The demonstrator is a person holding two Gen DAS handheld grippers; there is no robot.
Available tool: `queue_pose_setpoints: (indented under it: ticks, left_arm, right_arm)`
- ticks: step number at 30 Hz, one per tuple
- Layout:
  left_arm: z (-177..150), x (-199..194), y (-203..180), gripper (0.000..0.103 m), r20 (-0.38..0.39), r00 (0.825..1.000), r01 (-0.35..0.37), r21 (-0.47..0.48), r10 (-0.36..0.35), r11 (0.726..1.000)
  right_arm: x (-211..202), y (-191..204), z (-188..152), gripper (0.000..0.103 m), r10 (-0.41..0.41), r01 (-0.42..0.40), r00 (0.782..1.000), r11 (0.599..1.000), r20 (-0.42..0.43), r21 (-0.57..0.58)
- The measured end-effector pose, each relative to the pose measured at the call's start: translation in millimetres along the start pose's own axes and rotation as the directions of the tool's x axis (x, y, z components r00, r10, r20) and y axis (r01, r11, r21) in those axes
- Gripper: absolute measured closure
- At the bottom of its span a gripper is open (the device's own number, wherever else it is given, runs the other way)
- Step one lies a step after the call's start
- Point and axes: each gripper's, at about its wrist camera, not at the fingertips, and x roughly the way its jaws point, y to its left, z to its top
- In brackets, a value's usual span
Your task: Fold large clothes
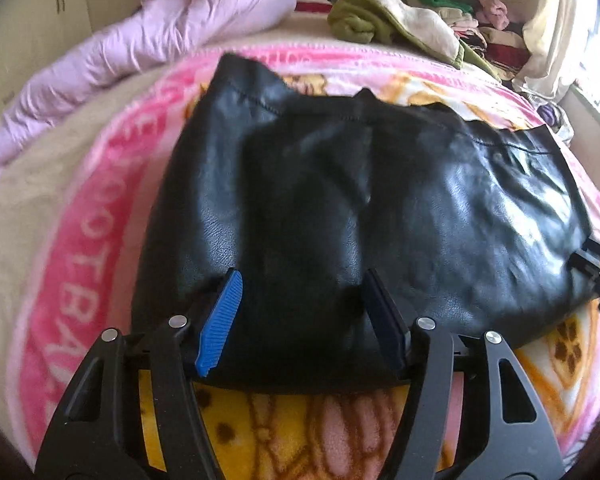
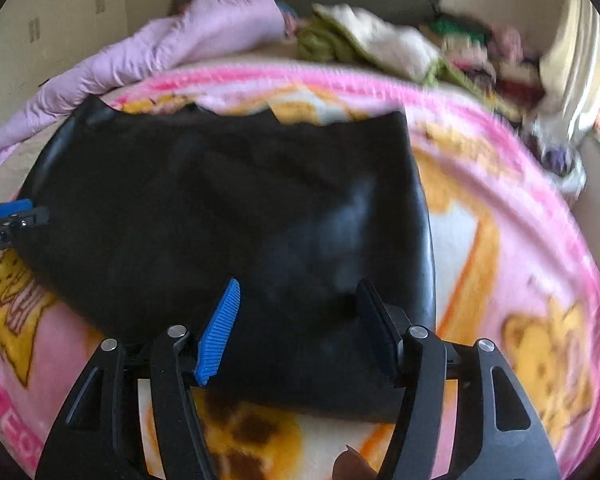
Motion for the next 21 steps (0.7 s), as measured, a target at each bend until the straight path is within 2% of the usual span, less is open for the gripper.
queue_pose_setpoints:
  ticks: [4,8,13,16,21]
  left_arm:
    - [-4,11,5,0.048,-0.017,0.999,0.03,-0.003,-0.03,1.0]
    - [-6,10,4,0.048,-0.001,0.999,0.036,0.001,-0.036,0.999]
    - [-4,-7,4,0.048,0.045,0.998,0.04,-0.012,-0.039,0.999]
    - [2,-21,5,0.038,0.094,0.996,0.013,-0.025,-0.011,1.0]
    - [21,-28,12,0.036,0.131,0.991,-0.009,-0.064,0.017,0.998]
  right_arm:
    - [13,-21,-10,0.044,0.073,-0.071,0.997,0.994,-0.022,0.088]
    - [16,-16,-15,0.044,0.062,-0.062,0.998,0.994,-0.002,0.087]
    - [-10,-15,-3,0.044,0.073,-0.077,0.996,0.993,0.05,0.084]
    - [-28,-20,9,0.043,0.08,-0.091,0.99,0.991,0.115,0.093]
    - [-32,-26,40,0.043,0.06,-0.075,0.985,0.993,0.16,0.091]
